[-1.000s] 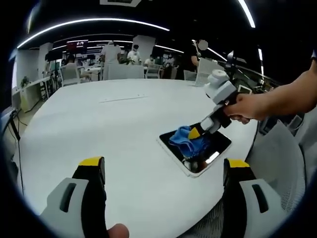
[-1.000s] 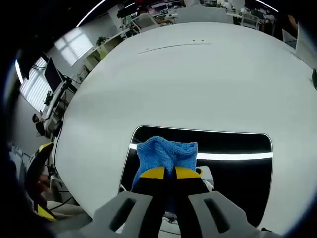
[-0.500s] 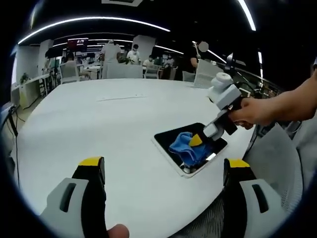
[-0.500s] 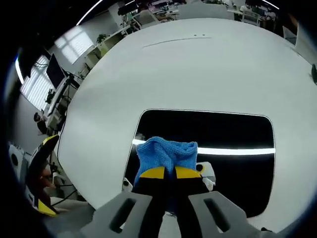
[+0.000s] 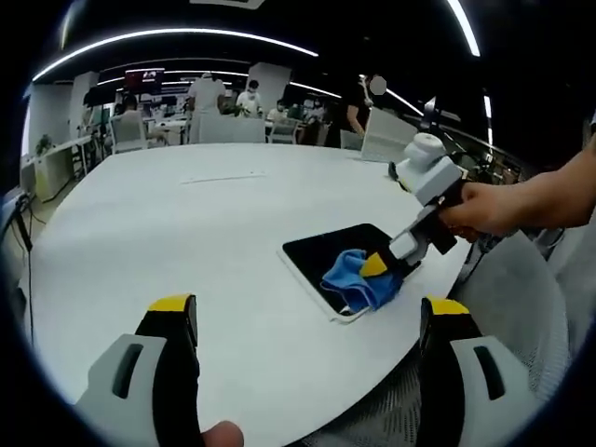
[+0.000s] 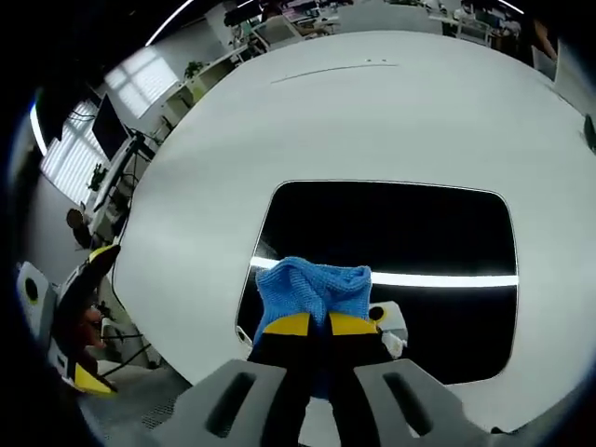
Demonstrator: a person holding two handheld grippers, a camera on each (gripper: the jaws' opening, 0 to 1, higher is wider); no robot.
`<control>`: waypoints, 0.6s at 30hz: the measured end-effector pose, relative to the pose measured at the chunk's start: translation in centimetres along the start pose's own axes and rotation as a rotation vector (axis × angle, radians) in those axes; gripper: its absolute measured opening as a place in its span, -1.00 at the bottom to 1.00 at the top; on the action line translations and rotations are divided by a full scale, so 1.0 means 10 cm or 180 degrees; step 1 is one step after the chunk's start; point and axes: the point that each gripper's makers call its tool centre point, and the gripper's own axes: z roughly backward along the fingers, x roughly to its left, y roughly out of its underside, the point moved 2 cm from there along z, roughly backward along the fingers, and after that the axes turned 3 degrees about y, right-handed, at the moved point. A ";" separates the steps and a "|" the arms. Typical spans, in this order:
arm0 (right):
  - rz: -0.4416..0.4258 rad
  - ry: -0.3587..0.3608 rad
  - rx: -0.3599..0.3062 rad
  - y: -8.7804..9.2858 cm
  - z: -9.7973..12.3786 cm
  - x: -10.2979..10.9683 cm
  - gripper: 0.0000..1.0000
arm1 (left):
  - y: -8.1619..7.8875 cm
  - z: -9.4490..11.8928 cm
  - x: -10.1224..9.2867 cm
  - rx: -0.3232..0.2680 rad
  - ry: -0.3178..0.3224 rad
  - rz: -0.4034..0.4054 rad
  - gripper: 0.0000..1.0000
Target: Wipe the mirror surface with the cleaning cloth until all visible marks leave the cleaned area.
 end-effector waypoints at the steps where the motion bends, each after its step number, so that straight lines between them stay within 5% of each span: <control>1: -0.0004 -0.0003 0.0011 0.02 0.01 0.00 -1.00 | 0.01 0.00 -0.01 0.0010 -0.0005 0.0001 0.98; 18: 0.0188 0.0002 0.0008 0.22 0.10 0.04 -1.00 | 0.01 -0.01 -0.06 0.0056 -0.0040 -0.0085 0.98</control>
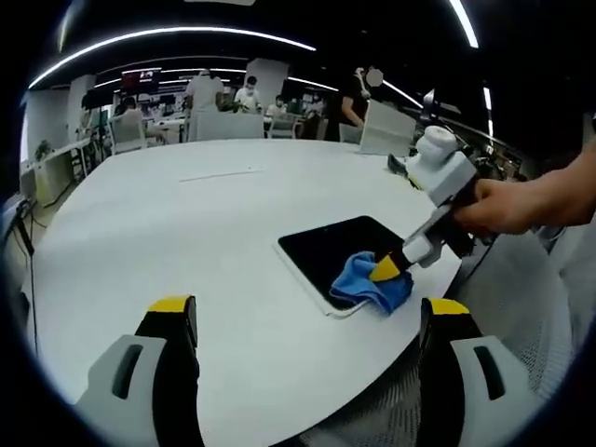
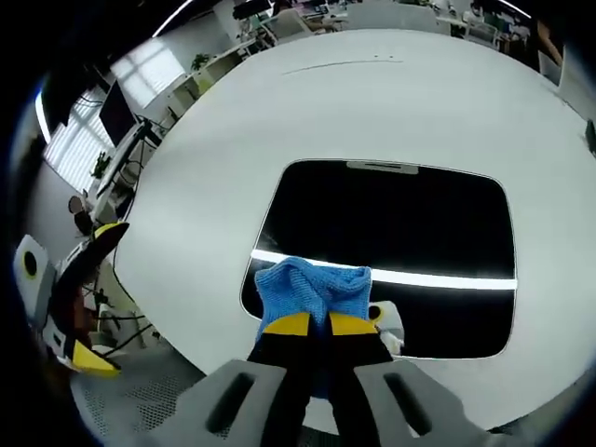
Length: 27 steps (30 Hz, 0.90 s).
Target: Wipe the mirror surface with the cleaning cloth until all visible marks leave the cleaned area.
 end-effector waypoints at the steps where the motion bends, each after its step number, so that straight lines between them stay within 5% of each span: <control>1: 0.0016 0.0005 -0.0015 0.01 0.01 0.00 -1.00 | 0.00 0.00 0.00 -0.0004 0.0007 0.0011 0.98; 6: 0.0034 0.0008 -0.0004 0.02 0.01 0.01 -1.00 | 0.06 0.00 -0.03 0.0113 0.0005 -0.0047 0.98; 27: 0.0055 -0.0024 0.0017 0.00 0.05 -0.18 -1.00 | 0.02 -0.06 -0.11 0.0040 -0.0069 -0.0005 0.98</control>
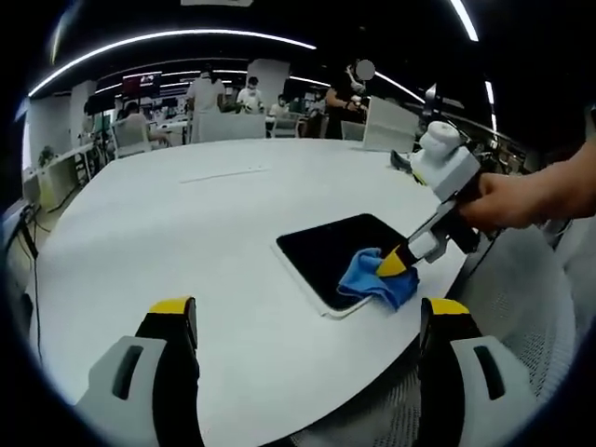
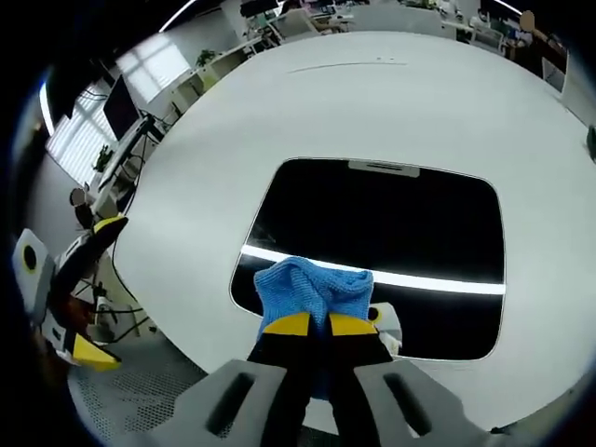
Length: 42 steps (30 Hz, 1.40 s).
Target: Wipe the mirror surface with the cleaning cloth until all visible marks leave the cleaned area.
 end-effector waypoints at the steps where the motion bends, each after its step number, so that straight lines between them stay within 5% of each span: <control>1: -0.0004 -0.0004 0.0002 0.00 0.00 -0.01 -1.00 | -0.01 -0.01 -0.04 -0.0042 0.0056 0.0086 0.98; 15: -0.0111 -0.0044 -0.0012 0.04 0.07 -0.19 -1.00 | -0.09 -0.10 -0.05 -0.0057 -0.0047 -0.0036 0.98; 42: -0.0253 0.0000 -0.0011 0.02 0.07 -0.28 -1.00 | 0.13 -0.18 -0.05 0.0107 0.0016 0.0103 0.98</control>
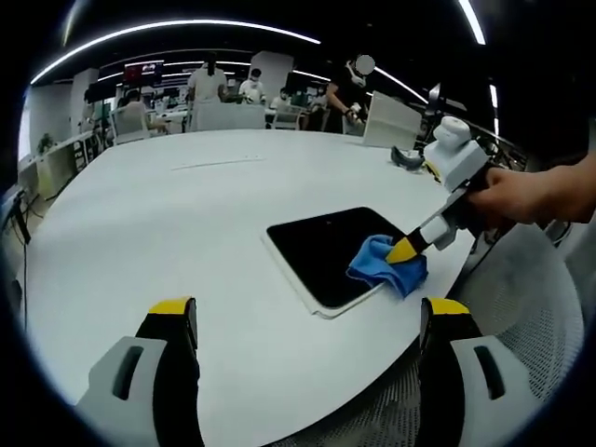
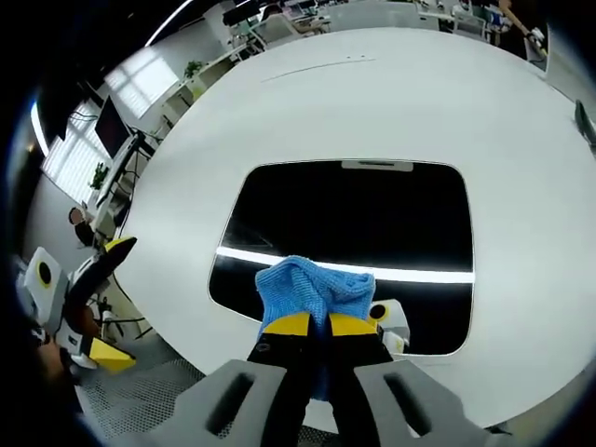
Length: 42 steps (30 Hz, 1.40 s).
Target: Wipe the mirror surface with the cleaning cloth until all visible marks leave the cleaned area.
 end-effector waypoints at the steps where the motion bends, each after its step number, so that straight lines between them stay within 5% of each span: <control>1: -0.0006 0.0003 -0.0002 -0.01 0.00 0.00 -1.00 | 0.00 0.00 0.00 0.0005 -0.0002 0.0004 0.98; 21: 0.0018 0.0092 -0.0083 -0.35 -0.14 -0.12 -1.00 | 0.06 -0.03 -0.03 0.0139 0.0052 -0.0032 0.98; 33: 0.0119 0.0160 -0.0109 -0.61 -0.23 -0.20 -1.00 | -0.10 0.01 -0.06 0.0075 0.0074 -0.0161 0.98; 38: 0.0108 0.0175 -0.0127 -0.72 -0.28 -0.23 -1.00 | -0.17 0.03 -0.01 0.0052 -0.0017 -0.0016 0.98; 42: 0.0151 0.0192 -0.0154 -0.79 -0.30 -0.23 -1.00 | -0.15 0.02 0.01 0.0115 -0.0161 -0.0310 0.98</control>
